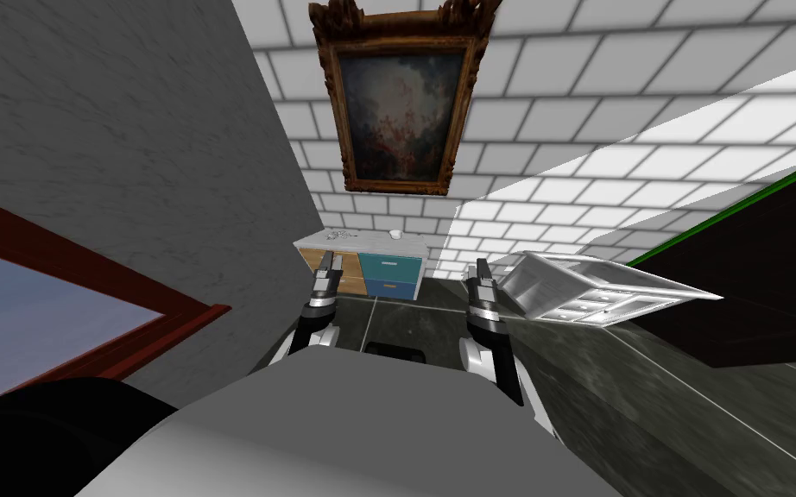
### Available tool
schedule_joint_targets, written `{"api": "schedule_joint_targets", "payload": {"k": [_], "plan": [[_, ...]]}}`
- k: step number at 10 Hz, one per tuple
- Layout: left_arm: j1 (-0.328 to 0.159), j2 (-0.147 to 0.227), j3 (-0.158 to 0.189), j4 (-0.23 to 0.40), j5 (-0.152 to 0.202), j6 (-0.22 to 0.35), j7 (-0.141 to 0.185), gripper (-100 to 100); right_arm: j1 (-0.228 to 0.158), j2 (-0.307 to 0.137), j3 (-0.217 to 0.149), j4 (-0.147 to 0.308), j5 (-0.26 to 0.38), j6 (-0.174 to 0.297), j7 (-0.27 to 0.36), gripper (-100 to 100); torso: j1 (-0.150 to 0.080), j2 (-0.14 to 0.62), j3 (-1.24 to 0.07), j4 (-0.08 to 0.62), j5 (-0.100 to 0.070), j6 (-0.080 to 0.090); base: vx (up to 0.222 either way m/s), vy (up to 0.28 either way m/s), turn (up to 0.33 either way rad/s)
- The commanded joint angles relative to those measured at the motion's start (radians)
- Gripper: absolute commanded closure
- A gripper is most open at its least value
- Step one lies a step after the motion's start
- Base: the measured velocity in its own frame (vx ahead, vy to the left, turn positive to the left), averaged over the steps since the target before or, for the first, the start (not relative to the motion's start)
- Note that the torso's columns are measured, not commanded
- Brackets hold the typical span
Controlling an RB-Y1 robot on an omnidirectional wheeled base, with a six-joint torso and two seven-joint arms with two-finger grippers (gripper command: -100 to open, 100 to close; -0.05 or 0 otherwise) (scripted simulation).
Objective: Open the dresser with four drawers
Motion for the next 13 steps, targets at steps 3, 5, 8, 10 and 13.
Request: {"api": "schedule_joint_targets", "payload": {"k": [3,5,8,10,13], "plan": [[0.000,0.000,0.000,0.000,0.000,0.000,0.000,0,0.000,0.000,0.000,0.000,0.000,0.000,0.000,0,0.000,0.175,-0.351,0.176,0.000,0.000,0.000,0.000,0.000],[0.000,0.000,0.000,0.000,0.000,0.000,0.000,0,0.000,0.000,0.000,0.000,0.000,0.000,0.000,0,0.000,0.322,-0.644,0.322,0.000,0.000,0.000,0.000,0.000],[0.000,0.000,0.000,0.000,0.000,0.000,0.000,0,0.000,0.000,0.000,0.000,0.000,0.000,0.000,0,0.000,0.544,-1.087,0.544,0.000,0.000,0.000,0.000,0.000],[-0.004,0.040,0.001,0.014,-0.001,0.000,-0.002,-100,0.000,0.000,0.000,0.000,0.000,0.000,0.000,0,0.000,0.691,-1.382,0.691,0.000,0.000,0.013,-0.002,-0.003],[-0.018,0.109,0.004,0.063,-0.003,-0.001,-0.008,-100,0.000,0.000,0.000,0.000,0.000,0.000,0.000,0,0.000,0.734,-1.477,0.736,0.000,0.000,0.071,-0.007,-0.007]]}}
